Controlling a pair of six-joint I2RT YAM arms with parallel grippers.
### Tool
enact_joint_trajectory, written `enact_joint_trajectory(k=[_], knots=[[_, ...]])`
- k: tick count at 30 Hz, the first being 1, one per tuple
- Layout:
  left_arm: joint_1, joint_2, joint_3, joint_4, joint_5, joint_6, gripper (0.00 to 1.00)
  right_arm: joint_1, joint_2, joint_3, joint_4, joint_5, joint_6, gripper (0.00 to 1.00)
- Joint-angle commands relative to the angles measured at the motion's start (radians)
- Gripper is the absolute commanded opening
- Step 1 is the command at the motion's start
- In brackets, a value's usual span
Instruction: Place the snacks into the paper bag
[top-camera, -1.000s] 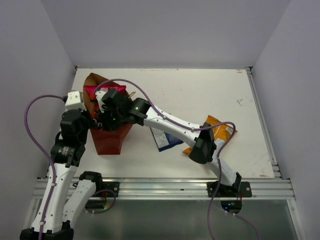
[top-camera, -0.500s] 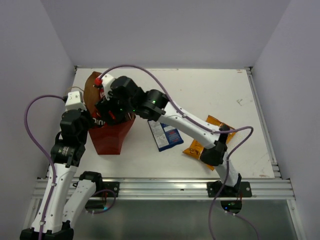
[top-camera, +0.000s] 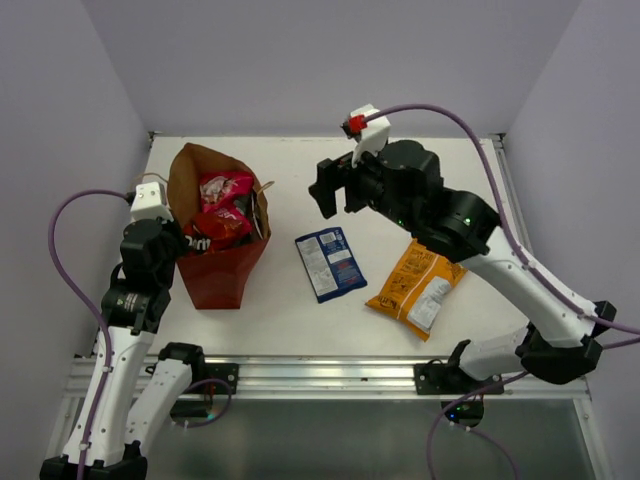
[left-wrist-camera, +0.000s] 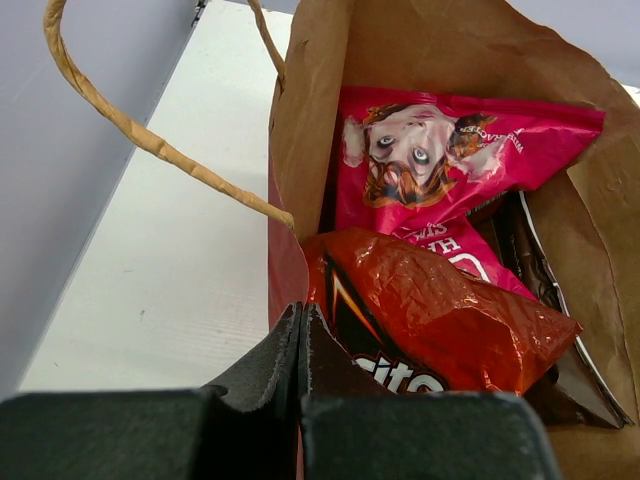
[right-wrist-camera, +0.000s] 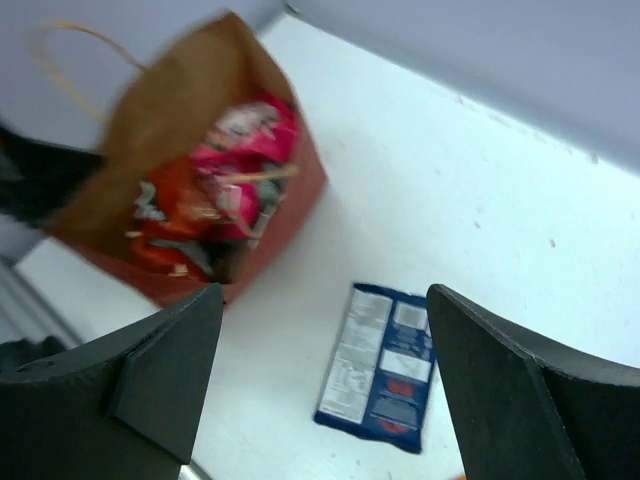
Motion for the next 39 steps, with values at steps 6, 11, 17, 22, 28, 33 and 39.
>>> enact_joint_trajectory(k=[6,11,17,22,28,33,39], knots=[[0.000,-0.007,-0.010,0.023,0.009,0.004,0.00,-0.271,0.015,-0.534,0.182,-0.156,0.109,0.88],[0.000,-0.002,-0.010,0.023,0.012,0.004,0.00,-0.368,0.082,-0.599,0.263,-0.252,0.107,0.88],[0.000,-0.006,-0.012,0.023,0.012,0.005,0.00,-0.402,0.167,-0.680,0.346,-0.348,0.112,0.87],[0.000,-0.002,-0.010,0.024,0.017,0.007,0.00,-0.406,0.246,-0.726,0.384,-0.378,0.115,0.84],[0.000,-0.004,-0.009,0.024,0.018,0.007,0.00,-0.406,0.296,-0.732,0.394,-0.365,0.104,0.83],[0.000,-0.004,-0.009,0.024,0.018,0.007,0.00,-0.406,0.337,-0.734,0.398,-0.377,0.101,0.82],[0.000,-0.006,-0.009,0.024,0.018,0.008,0.00,-0.408,0.391,-0.751,0.418,-0.398,0.107,0.77]])
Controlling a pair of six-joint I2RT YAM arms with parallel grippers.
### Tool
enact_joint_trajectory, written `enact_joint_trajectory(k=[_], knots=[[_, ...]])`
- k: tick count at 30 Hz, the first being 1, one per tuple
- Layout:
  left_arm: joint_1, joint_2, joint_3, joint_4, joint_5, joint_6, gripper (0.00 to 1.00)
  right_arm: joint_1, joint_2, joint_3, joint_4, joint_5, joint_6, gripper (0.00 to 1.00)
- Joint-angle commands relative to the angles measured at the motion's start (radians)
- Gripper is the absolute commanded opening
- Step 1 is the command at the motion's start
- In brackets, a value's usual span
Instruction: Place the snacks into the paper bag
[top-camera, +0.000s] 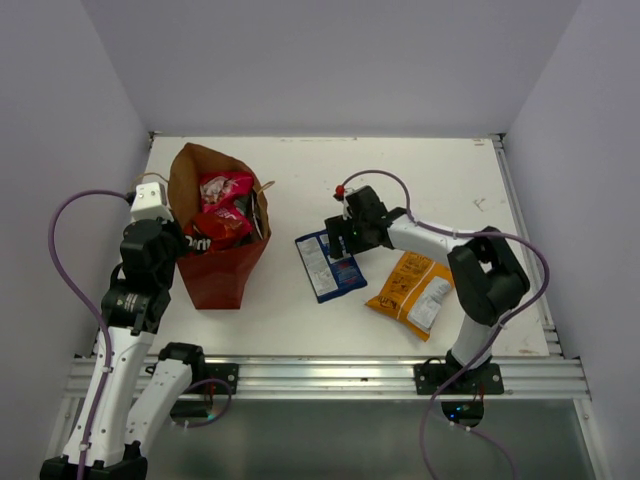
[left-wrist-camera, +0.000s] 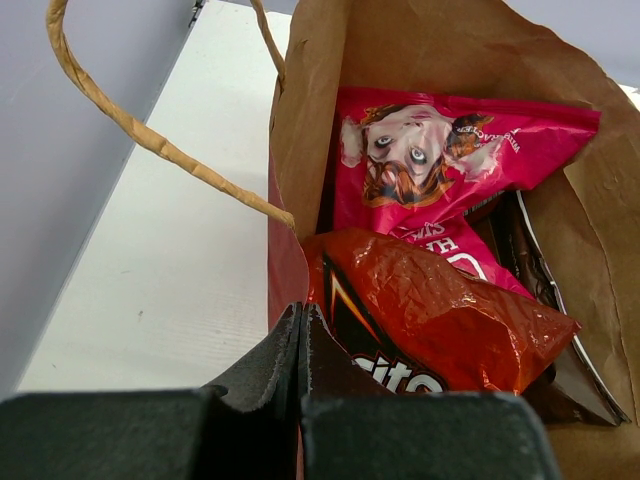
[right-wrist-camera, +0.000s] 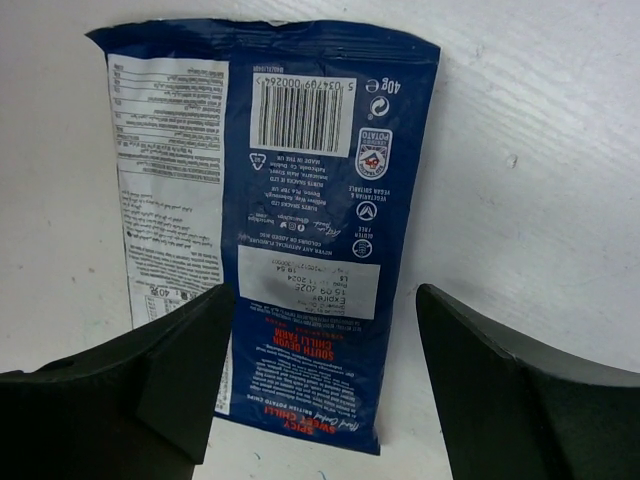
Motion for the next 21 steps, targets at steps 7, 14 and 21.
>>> enact_joint_trajectory(k=[7,14,21], knots=[[0.001,-0.004,-0.009,0.023,0.011,0.008,0.00,-0.002,0.044,-0.015,0.040,-0.031,-0.006,0.67],[0.001,-0.005,-0.007,0.023,0.009,0.008,0.00,-0.002,0.040,-0.013,0.020,-0.036,-0.015,0.11],[0.001,-0.005,-0.007,0.021,0.011,0.006,0.00,-0.002,-0.081,0.013,-0.050,0.079,-0.011,0.00]])
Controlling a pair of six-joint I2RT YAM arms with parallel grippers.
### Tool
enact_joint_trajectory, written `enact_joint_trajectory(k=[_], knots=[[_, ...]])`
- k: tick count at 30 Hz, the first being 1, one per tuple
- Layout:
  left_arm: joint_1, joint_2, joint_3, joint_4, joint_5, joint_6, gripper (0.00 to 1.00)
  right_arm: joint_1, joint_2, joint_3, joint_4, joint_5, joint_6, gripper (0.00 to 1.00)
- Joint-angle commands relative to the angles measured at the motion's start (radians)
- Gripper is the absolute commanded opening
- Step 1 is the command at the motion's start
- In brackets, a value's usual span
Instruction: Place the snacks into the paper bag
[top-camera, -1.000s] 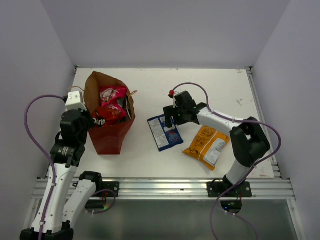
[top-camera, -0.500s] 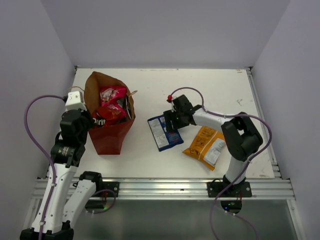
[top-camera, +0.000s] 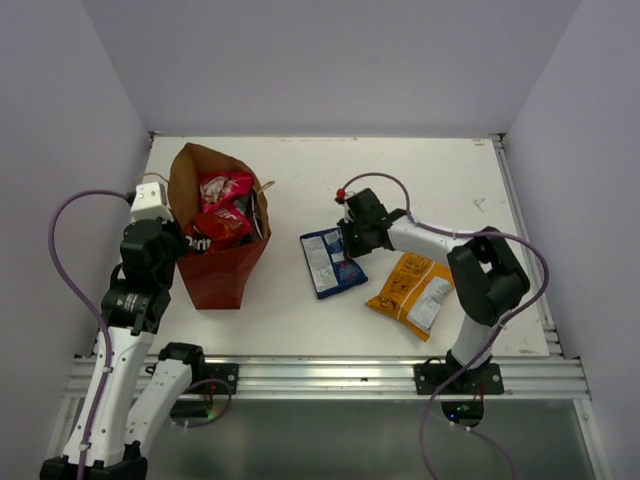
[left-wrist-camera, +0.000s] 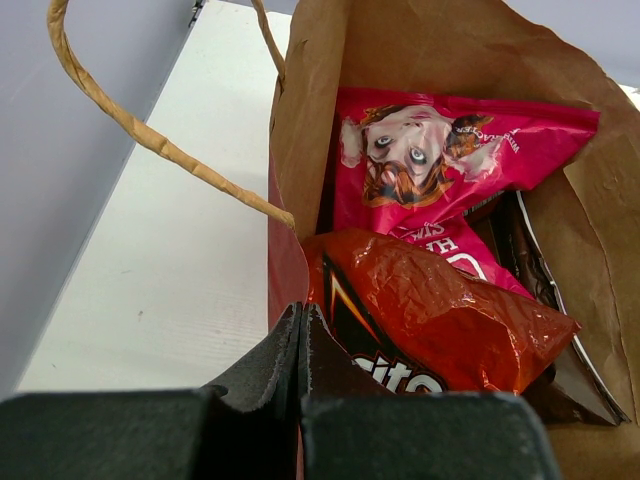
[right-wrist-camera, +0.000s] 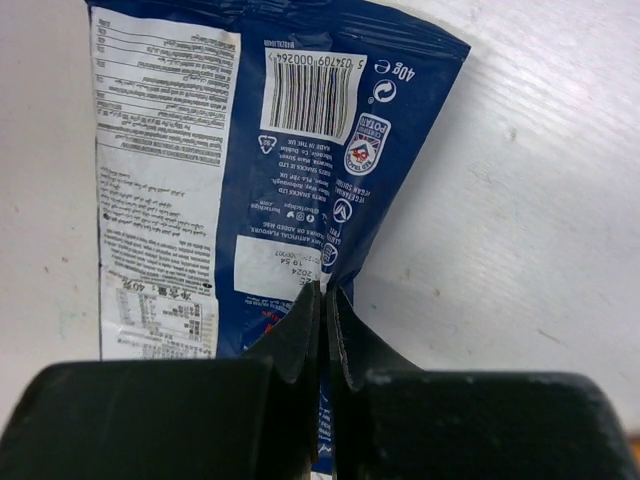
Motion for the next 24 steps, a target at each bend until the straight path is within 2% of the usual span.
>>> enact_joint_trajectory(k=[1,2,6,11,12,19,24], knots=[[-0.001,-0.005,-0.007,0.021,0.011,0.008,0.00,-0.002,-0.136,0.045,-0.088,0.089,-0.003,0.00],[0.001,-0.003,-0.009,0.021,0.012,0.008,0.00,-0.002,-0.192,0.065,-0.112,0.153,-0.005,0.00],[0.001,-0.003,-0.007,0.021,0.014,0.007,0.00,-0.002,-0.321,0.245,-0.211,0.239,-0.017,0.00],[0.001,-0.002,-0.007,0.020,0.014,0.008,0.00,-0.004,-0.359,0.500,-0.289,0.225,-0.023,0.00],[0.001,-0.002,-0.009,0.021,0.014,0.008,0.00,-0.002,-0.349,0.584,-0.295,0.208,-0.019,0.00],[0.001,0.004,-0.007,0.023,0.017,0.007,0.00,0.016,-0.185,0.904,-0.243,0.001,0.062,0.00],[0.001,0.007,-0.007,0.023,0.017,0.008,0.00,0.139,0.029,1.233,-0.269,-0.018,0.055,0.00]])
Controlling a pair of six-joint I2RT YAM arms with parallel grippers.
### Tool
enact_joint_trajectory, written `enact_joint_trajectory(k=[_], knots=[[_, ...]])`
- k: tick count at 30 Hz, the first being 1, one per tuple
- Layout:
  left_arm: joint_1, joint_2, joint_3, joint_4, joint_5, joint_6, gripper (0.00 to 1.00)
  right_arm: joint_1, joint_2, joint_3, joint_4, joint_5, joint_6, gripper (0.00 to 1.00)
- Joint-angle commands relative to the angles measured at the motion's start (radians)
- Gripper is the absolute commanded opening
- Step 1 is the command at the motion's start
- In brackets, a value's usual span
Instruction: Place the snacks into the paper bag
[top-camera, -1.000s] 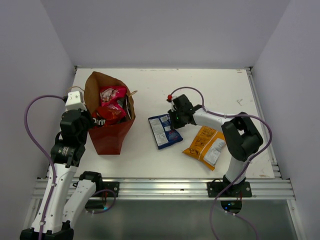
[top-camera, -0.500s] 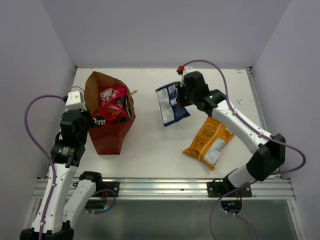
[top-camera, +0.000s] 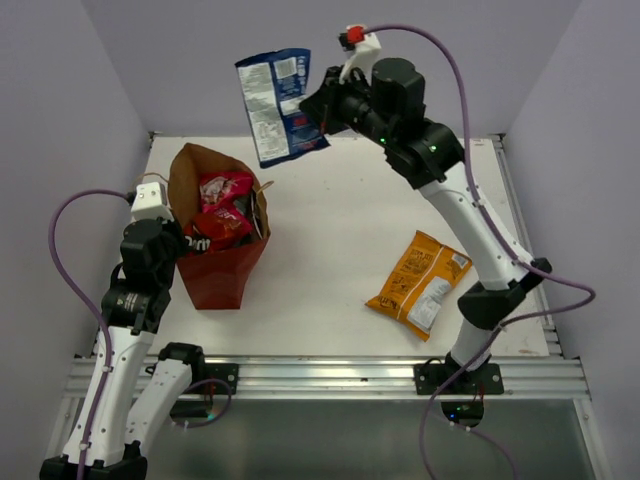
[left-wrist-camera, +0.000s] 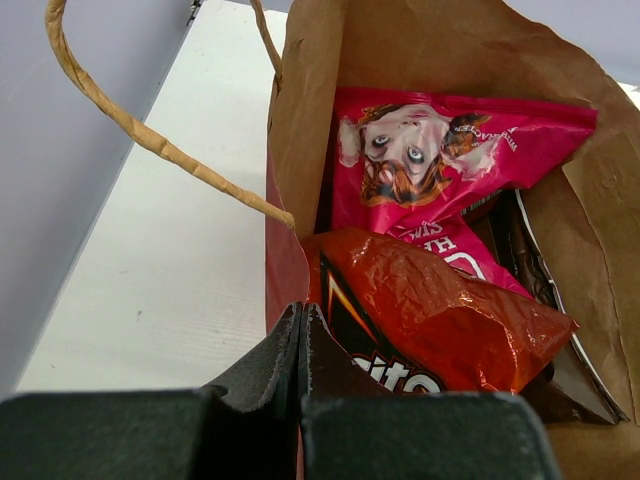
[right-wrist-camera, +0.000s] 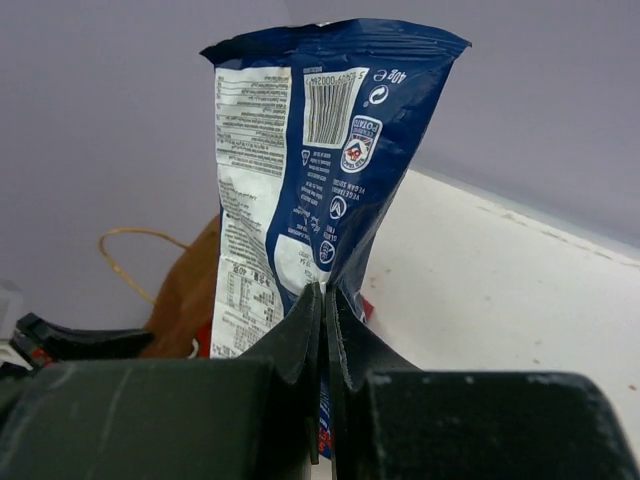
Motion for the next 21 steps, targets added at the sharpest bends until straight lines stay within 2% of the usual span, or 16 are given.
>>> enact_joint_trajectory(k=[1,4,11,21], knots=[[0.001,0.004,-0.007,0.023,0.014,0.006,0.00,0.107,0.146,0.213,-0.043,-0.063,0.016,0.00],[0.001,0.003,-0.007,0.021,0.014,0.008,0.00,0.135,0.256,0.351,-0.054,-0.090,0.049,0.00],[0.001,0.000,-0.007,0.023,0.019,0.008,0.00,0.176,0.260,0.185,0.047,-0.125,0.091,0.00],[0.001,-0.003,-0.009,0.024,0.020,0.008,0.00,0.253,0.418,0.236,-0.003,-0.152,0.072,0.00]])
